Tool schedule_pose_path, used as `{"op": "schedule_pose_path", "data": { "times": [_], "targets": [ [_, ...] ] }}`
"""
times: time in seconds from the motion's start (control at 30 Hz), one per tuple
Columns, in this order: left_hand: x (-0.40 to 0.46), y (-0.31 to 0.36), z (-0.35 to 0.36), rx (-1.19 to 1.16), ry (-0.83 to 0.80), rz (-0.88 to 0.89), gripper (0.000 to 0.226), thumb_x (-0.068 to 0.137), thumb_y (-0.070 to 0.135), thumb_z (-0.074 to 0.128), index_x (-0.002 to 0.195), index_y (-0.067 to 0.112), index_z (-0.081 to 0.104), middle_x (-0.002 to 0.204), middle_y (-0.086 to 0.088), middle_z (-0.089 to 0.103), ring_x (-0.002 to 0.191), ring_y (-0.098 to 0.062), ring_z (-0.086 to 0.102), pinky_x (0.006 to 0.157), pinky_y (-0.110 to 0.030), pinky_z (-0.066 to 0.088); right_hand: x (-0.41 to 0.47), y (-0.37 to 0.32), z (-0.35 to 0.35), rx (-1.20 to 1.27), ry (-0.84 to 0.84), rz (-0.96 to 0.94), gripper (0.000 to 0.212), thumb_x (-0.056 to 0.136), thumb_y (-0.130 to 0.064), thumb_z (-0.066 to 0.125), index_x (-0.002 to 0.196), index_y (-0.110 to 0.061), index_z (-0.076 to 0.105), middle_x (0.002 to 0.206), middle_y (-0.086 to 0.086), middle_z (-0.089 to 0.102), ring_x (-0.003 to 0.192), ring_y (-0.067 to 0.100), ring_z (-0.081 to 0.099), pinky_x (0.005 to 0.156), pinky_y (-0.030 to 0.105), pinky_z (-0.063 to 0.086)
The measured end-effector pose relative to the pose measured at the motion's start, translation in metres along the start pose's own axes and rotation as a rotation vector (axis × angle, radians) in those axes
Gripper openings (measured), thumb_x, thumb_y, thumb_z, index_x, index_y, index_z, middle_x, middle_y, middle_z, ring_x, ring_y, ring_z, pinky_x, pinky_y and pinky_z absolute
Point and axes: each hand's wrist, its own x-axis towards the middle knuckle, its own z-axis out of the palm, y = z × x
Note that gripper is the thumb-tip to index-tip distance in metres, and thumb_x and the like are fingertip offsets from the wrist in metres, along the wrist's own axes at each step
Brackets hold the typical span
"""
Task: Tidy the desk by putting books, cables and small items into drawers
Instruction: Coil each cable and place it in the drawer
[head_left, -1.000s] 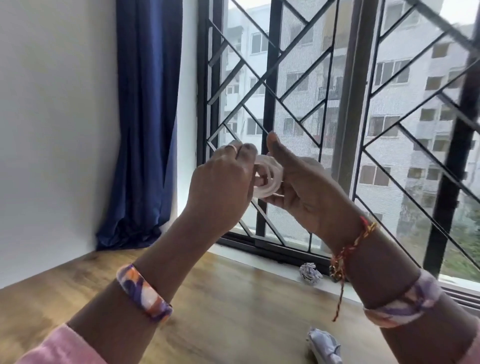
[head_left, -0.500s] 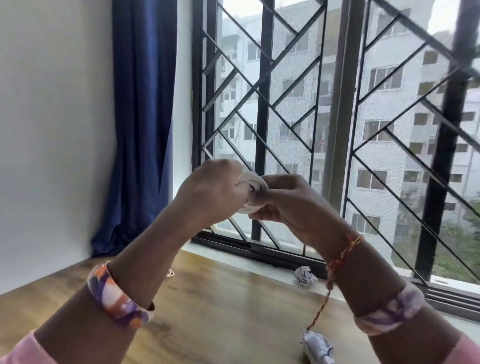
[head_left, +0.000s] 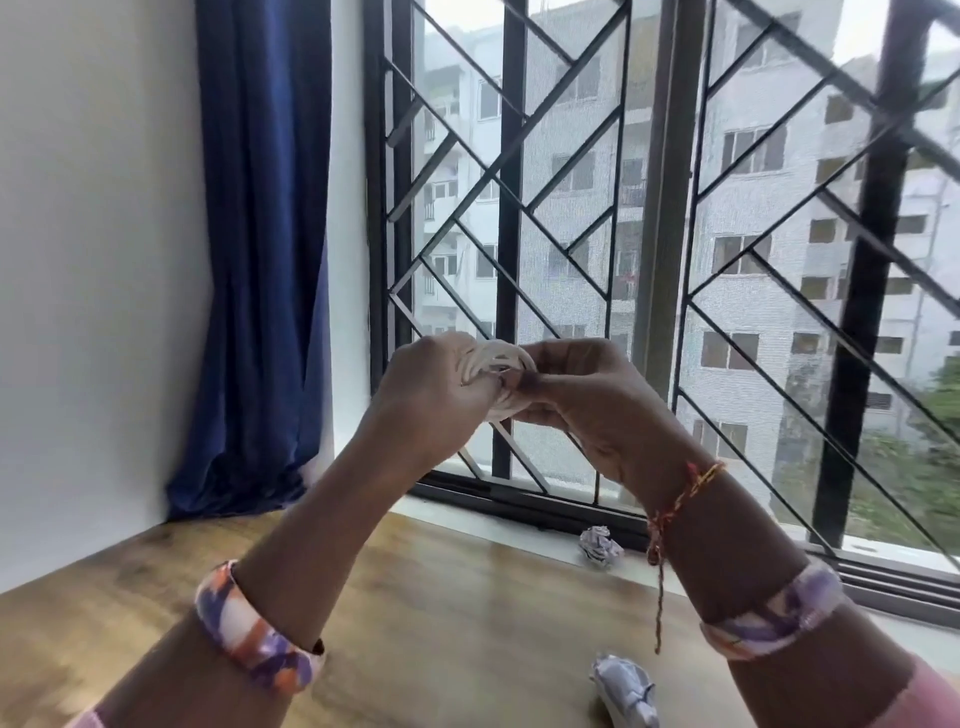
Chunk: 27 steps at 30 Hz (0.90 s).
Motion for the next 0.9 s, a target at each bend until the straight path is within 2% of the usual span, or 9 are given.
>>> {"op": "schedule_pose_path", "data": {
  "times": [0.1,0.17,0.3,0.37,0.53,0.63,0.73,0.8,0.9],
  "targets": [
    [0.002,-0.001,0.001,-0.022,0.085,-0.001,0.021,0.085,0.020,0.064,0.077,0.001,0.063,0.061,-0.007,0.057,0.052,-0.016,0.045,0.044,-0.021,0.035,-0.001,0.004,0.000,-0.030,0.021,-0.003,0.011,0.078,0.001,0.066,0.085,-0.007,0.068,0.084,0.010,0.069,0.086,0.022,0.060,0.090,0.046,0.046],
    [0.000,0.000,0.004,0.003,0.174,0.027,0.020,0.084,0.016,0.065,0.074,-0.001,0.062,0.063,-0.011,0.060,0.052,-0.019,0.047,0.046,-0.029,0.038,0.000,0.006,0.001,-0.026,0.023,-0.010,0.011,0.080,-0.002,0.066,0.088,-0.010,0.068,0.079,0.004,0.069,0.079,0.016,0.058,0.072,0.032,0.047],
    [-0.001,-0.001,0.007,0.066,0.315,0.057,0.013,0.083,0.017,0.066,0.079,0.005,0.063,0.059,0.002,0.055,0.048,-0.011,0.047,0.043,-0.019,0.036,0.007,0.005,0.008,0.007,0.047,-0.057,0.016,0.083,0.004,0.061,0.099,0.003,0.064,0.076,0.004,0.063,0.049,-0.006,0.057,0.040,0.006,0.040],
    [-0.001,-0.002,0.007,0.073,0.327,0.047,0.013,0.083,0.018,0.066,0.079,0.006,0.064,0.060,-0.001,0.058,0.049,-0.018,0.049,0.045,-0.028,0.041,0.011,0.007,0.010,-0.035,0.074,-0.104,0.016,0.083,0.005,0.061,0.099,0.007,0.063,0.079,0.012,0.065,0.053,0.000,0.056,0.042,0.007,0.039],
    [-0.003,-0.006,0.006,-0.014,0.280,0.005,0.011,0.080,0.017,0.068,0.081,0.006,0.067,0.068,-0.006,0.066,0.062,-0.026,0.060,0.055,-0.036,0.052,0.016,0.015,0.017,-0.062,0.095,-0.154,0.013,0.081,0.011,0.061,0.092,0.008,0.065,0.098,0.028,0.067,0.078,0.019,0.058,0.073,0.023,0.049],
    [-0.005,-0.006,0.007,-0.111,0.353,-0.004,0.010,0.080,0.010,0.067,0.089,0.011,0.071,0.078,-0.001,0.071,0.071,-0.016,0.064,0.063,-0.024,0.051,0.017,0.015,0.018,-0.072,0.073,-0.186,0.013,0.081,0.010,0.061,0.093,0.009,0.064,0.097,0.030,0.066,0.078,0.020,0.057,0.072,0.023,0.047],
    [-0.008,-0.006,0.008,-0.023,0.476,0.087,0.017,0.079,0.007,0.067,0.095,0.013,0.069,0.084,-0.002,0.072,0.076,-0.021,0.065,0.071,-0.033,0.054,0.017,0.016,0.022,-0.065,0.084,-0.256,0.010,0.081,0.009,0.062,0.090,0.011,0.064,0.095,0.033,0.064,0.077,0.020,0.054,0.075,0.031,0.044],
    [-0.010,-0.003,0.007,0.101,0.449,0.094,0.019,0.082,0.010,0.062,0.100,0.015,0.065,0.086,-0.006,0.071,0.078,-0.027,0.064,0.071,-0.038,0.053,0.019,0.021,0.024,-0.110,0.123,-0.301,0.006,0.080,0.008,0.063,0.084,0.005,0.066,0.090,0.029,0.067,0.074,0.018,0.056,0.073,0.032,0.045],
    [-0.009,-0.003,0.004,0.263,0.292,0.012,0.018,0.088,0.015,0.055,0.105,0.014,0.062,0.087,-0.006,0.068,0.081,-0.029,0.063,0.064,-0.030,0.042,0.020,0.032,0.023,-0.174,0.179,-0.314,0.020,0.078,0.007,0.065,0.073,-0.012,0.068,0.080,0.018,0.070,0.071,0.016,0.059,0.073,0.036,0.050]
  ]
}}
